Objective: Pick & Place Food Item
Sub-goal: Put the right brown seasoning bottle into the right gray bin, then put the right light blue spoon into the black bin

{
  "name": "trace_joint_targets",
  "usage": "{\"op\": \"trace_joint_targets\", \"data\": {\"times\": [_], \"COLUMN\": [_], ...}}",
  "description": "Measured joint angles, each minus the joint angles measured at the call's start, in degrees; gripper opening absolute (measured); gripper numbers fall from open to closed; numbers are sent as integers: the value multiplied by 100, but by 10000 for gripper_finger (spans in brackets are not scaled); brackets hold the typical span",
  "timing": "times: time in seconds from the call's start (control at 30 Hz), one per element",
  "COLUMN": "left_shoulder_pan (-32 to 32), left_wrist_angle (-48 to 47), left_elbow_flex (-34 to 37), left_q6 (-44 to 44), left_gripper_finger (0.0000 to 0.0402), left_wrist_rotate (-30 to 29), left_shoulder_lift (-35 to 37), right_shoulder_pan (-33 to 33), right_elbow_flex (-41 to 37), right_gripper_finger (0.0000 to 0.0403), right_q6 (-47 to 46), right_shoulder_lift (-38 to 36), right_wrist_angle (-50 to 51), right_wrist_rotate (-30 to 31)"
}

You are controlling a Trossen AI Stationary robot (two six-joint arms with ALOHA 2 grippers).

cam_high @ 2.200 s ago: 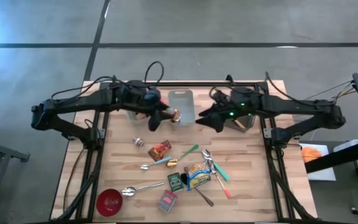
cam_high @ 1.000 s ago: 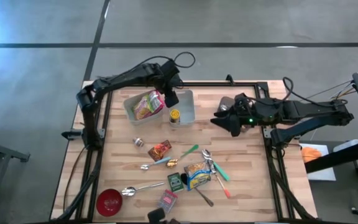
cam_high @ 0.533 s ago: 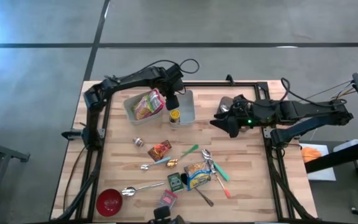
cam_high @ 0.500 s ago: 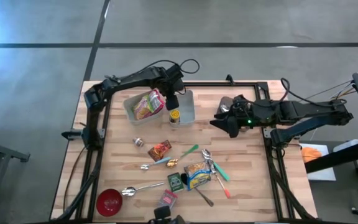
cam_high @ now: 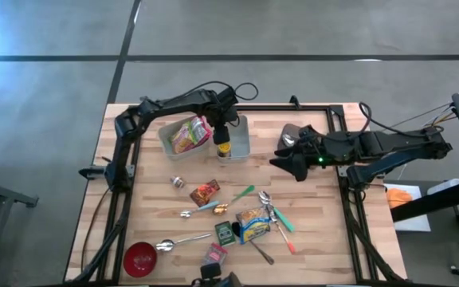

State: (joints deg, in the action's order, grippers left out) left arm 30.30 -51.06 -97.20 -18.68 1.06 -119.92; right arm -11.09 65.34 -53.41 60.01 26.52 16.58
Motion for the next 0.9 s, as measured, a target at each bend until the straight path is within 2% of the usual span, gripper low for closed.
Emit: {"op": "trace_joint_targets", "data": {"times": [0.47, 0.73, 0.9], "left_shoulder_pan": [5, 4, 2], "left_wrist_angle": [-21, -22, -113], "left_elbow_flex": [10, 10, -3], "left_q6": [114, 264, 267], "left_gripper_finger": [171, 262, 286], "left_wrist_rotate": [88, 64, 34], "left_shoulder_lift": [-282, -282, -270], "right_shoulder_pan": [-71, -79, -79], "right_elbow_flex": [0, 0, 0], "right_gripper_finger": [308, 308, 308], "right_q6": [-57, -106, -180], "right_shoulder_lift": [2, 13, 12], "right_wrist_angle": [9, 9, 16], "right_wrist_rotate": [11, 10, 9]}}
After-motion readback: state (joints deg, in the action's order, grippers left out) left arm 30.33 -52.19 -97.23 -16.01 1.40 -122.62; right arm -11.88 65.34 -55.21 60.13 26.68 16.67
